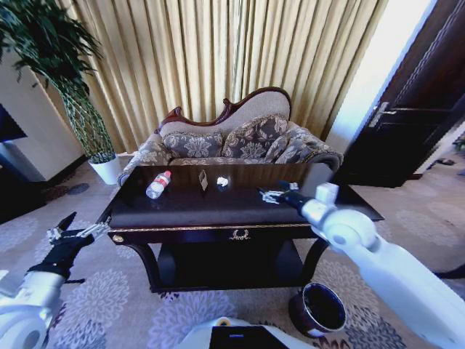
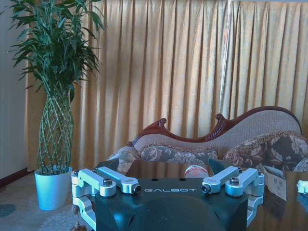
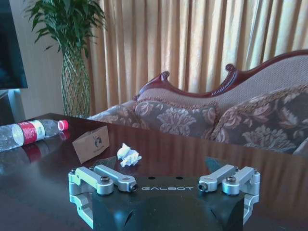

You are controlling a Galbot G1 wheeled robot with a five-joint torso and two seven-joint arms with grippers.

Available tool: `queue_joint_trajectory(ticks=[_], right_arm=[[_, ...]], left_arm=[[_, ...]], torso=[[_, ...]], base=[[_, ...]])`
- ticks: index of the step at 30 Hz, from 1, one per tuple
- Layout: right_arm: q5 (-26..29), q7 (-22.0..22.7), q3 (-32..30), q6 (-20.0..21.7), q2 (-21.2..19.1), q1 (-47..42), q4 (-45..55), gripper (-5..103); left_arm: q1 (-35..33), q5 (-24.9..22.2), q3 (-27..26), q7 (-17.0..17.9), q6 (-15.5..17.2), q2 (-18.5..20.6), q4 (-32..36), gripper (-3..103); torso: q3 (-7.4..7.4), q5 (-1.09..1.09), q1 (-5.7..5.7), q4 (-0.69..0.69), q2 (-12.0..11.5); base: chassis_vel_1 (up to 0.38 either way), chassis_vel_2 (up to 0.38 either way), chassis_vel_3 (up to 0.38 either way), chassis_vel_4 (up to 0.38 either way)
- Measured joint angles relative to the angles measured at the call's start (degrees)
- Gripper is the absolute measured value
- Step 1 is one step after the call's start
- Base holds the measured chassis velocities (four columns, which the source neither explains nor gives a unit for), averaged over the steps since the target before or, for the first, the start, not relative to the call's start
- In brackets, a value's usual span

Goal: Move to the front of the table and place the trash on the table into the trash bin.

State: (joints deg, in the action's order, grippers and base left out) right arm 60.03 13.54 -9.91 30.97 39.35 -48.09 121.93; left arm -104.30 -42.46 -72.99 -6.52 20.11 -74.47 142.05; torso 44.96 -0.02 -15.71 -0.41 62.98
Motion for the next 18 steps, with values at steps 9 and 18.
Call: queue_joint_trajectory(ticks=[9, 18], right_arm=[[0.3, 5.9, 16.7, 3.0, 9.5, 18.0, -11.8, 100], [1.7, 15.6, 24.6, 9.0, 14.7, 25.0, -15.3, 100]], left_arm=[[-1.1, 0.1, -0.6, 1.5, 0.1, -1.1, 1.3, 100], [-1.2, 0.1, -0.8, 2.1, 0.4, -1.2, 1.3, 100]], torso=[[0.0, -0.02, 0.0, 0.01, 0.0], [0.0, -0.01, 0.0, -0.02, 0.0]], base=[[0.0, 0.0, 0.0, 0.0], [0.0, 0.0, 0.0, 0.0]])
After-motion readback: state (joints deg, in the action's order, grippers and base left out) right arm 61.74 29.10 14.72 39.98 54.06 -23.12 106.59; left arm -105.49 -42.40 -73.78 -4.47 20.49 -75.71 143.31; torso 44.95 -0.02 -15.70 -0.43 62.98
